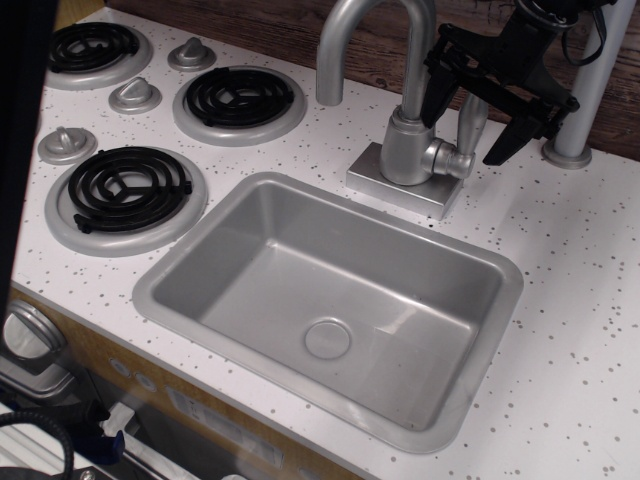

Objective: Lever vertical to front

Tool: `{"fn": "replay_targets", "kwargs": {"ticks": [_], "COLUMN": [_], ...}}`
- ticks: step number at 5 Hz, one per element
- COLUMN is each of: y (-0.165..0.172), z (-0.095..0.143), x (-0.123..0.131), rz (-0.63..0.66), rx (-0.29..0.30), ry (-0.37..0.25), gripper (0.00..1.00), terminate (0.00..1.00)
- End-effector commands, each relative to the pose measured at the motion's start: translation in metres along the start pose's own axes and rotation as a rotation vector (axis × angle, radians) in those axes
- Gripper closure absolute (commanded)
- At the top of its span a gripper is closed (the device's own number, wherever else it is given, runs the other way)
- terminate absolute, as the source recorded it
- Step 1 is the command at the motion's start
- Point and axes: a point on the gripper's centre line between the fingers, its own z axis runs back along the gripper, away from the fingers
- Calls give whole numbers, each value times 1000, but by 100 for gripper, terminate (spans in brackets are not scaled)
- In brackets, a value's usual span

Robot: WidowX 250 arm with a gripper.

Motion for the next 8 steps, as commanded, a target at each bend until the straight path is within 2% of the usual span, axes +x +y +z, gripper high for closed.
{"fn": "replay_targets", "kwargs": {"ticks": [1,3,4,6,7,8], "y": [0,7,12,16,17,15], "z": [0,25,37,33,30,28], "x": [0,16,25,41,48,51], "rz": [0,70,75,53,35,27], "rx": [0,6,22,6,-4,-19], "ry": [0,-200,-251,-293,-288,-261], "gripper": [0,0,0,0,0,100], "terminate": [0,0,0,0,0,0]}}
